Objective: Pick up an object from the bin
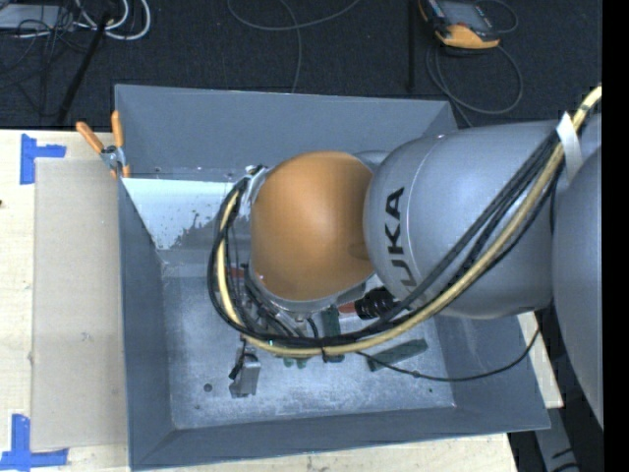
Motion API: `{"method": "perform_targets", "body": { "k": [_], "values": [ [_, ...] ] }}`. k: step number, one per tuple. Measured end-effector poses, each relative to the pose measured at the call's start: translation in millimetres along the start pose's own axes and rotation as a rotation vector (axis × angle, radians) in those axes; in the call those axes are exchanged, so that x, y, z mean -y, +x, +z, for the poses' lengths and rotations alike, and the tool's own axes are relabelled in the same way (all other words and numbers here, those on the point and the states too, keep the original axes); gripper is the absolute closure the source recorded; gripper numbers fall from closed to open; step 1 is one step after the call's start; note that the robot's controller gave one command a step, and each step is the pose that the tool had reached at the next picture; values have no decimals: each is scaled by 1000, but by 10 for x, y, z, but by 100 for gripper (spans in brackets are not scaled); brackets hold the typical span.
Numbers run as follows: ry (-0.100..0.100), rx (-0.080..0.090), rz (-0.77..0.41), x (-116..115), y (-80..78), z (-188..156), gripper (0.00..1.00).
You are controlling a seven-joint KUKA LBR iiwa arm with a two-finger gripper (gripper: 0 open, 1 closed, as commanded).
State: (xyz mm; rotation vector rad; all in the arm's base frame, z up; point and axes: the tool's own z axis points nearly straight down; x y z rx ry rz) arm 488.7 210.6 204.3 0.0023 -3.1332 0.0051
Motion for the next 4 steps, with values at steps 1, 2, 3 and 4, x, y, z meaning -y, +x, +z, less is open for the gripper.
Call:
{"method": "perform_targets", "body": {
  "k": [1,2,3,4],
  "values": [
    [-1,1,-7,1263,145,740,0],
    [0,11,-53,1916,-42,400,0],
    [-1,0,-69,2809,-90,1400,0],
    [-4,6,-70,2770,-108,1359,100]
  ]
}}
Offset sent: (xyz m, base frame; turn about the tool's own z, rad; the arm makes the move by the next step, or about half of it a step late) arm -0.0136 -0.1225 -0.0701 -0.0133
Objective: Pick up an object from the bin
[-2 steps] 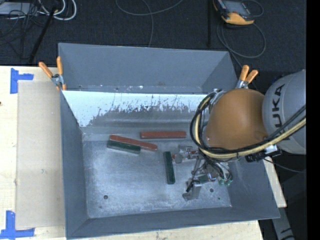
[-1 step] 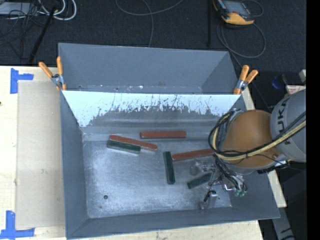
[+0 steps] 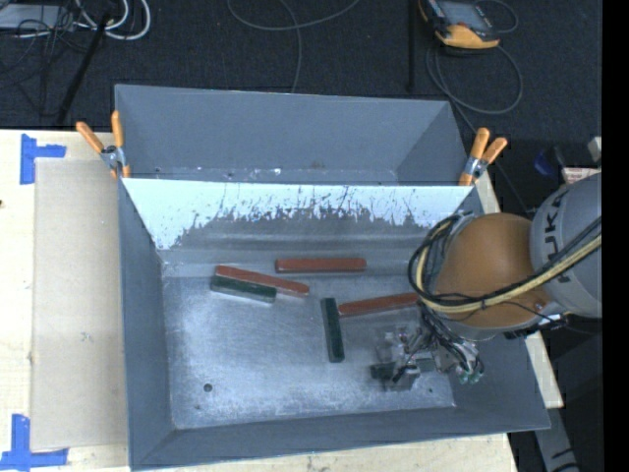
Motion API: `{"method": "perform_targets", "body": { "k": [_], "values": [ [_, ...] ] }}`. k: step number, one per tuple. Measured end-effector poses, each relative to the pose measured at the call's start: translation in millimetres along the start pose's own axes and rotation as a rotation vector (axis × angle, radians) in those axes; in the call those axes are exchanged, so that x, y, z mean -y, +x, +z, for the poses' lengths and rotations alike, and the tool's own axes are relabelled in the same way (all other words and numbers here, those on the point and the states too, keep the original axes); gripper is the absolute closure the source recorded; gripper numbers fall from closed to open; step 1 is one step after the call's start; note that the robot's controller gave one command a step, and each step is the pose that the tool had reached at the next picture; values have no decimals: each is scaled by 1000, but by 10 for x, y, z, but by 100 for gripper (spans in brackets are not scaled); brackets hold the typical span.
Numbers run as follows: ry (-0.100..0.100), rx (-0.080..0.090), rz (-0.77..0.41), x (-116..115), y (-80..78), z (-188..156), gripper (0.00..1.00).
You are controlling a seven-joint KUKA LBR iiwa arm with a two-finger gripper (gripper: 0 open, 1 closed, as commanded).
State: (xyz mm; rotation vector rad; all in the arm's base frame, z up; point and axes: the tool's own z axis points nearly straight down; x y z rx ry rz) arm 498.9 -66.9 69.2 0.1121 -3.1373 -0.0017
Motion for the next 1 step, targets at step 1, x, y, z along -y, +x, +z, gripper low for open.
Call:
{"method": "perform_targets", "body": {
  "k": [1],
  "values": [
    [3,9,-156,-9,86,-1336,100]
  ]
}}
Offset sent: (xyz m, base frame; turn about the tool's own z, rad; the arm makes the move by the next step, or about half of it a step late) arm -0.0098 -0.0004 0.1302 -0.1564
